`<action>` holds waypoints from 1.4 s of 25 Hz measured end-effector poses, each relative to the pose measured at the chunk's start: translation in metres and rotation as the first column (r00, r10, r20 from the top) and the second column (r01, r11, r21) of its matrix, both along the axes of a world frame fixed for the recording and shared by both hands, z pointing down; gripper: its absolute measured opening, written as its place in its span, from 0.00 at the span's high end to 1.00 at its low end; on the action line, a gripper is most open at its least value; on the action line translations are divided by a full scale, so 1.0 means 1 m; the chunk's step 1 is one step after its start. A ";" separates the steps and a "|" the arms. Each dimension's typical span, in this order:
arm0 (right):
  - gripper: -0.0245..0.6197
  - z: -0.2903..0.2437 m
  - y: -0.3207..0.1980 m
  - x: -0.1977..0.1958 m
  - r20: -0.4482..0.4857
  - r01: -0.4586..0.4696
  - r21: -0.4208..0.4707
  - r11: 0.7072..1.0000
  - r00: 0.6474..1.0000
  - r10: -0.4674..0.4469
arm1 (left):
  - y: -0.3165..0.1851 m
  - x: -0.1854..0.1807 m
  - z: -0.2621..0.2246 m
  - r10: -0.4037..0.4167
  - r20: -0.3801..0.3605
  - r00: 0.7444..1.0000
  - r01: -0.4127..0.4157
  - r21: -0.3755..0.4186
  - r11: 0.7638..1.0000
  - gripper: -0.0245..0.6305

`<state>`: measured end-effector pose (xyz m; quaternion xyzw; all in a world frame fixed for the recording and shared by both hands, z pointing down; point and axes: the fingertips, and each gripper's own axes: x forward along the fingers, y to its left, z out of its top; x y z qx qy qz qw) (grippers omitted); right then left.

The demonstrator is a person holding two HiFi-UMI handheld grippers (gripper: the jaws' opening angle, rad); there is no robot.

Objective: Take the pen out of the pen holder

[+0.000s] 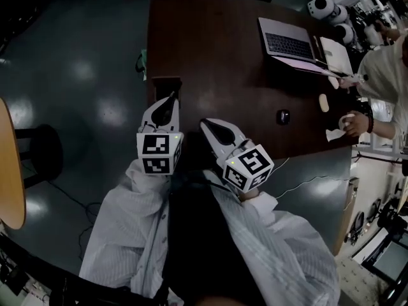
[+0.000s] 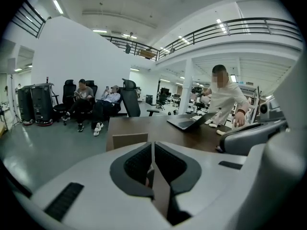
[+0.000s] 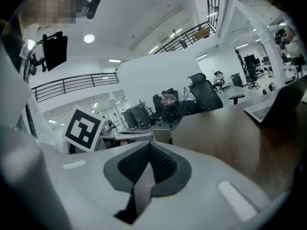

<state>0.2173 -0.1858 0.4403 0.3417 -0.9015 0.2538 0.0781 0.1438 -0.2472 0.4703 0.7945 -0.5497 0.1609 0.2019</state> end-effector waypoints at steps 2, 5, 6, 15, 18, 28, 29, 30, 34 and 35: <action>0.96 0.000 -0.002 0.002 -0.005 0.002 -0.002 1.000 1.000 -0.002 | -0.006 -0.002 0.007 -0.015 0.019 1.000 0.015 -0.011 1.000 0.95; 0.96 0.002 -0.006 0.008 -0.014 -0.003 -0.006 1.000 1.000 0.003 | -0.014 0.004 0.021 -0.001 0.028 1.000 0.003 -0.044 0.999 0.84; 0.96 0.003 -0.007 0.010 -0.018 -0.005 -0.009 1.000 1.000 0.005 | -0.017 0.005 0.025 0.002 0.031 1.000 -0.001 -0.055 0.998 0.81; 0.96 0.009 -0.019 0.022 -0.021 -0.036 -0.039 0.999 0.999 0.036 | -0.046 0.008 0.045 -0.085 0.075 0.994 0.088 -0.036 0.995 0.73; 0.96 0.012 -0.021 0.024 -0.019 -0.045 -0.048 0.998 0.999 0.044 | -0.048 0.010 0.054 -0.108 0.075 0.991 0.112 -0.058 0.992 0.73; 0.96 0.018 -0.022 0.025 -0.024 -0.055 -0.071 0.996 0.998 0.054 | -0.049 0.005 0.071 -0.108 0.111 0.988 0.122 -0.121 0.985 0.85; 0.96 0.018 -0.023 0.025 -0.024 -0.056 -0.072 0.996 0.998 0.055 | -0.049 0.004 0.072 -0.109 0.107 0.988 0.122 -0.124 0.985 0.85; 0.96 0.018 -0.023 0.026 -0.025 -0.058 -0.072 0.996 0.998 0.056 | -0.049 0.004 0.072 -0.105 0.104 0.989 0.117 -0.124 0.985 0.85; 0.96 0.020 -0.021 0.025 -0.025 -0.060 -0.072 0.996 0.998 0.058 | -0.049 0.005 0.072 -0.075 0.104 0.992 0.087 -0.113 0.990 0.87; 0.96 0.020 -0.020 0.025 -0.025 -0.062 -0.072 0.995 0.998 0.060 | -0.049 0.006 0.071 -0.073 0.097 0.993 0.084 -0.112 0.990 0.87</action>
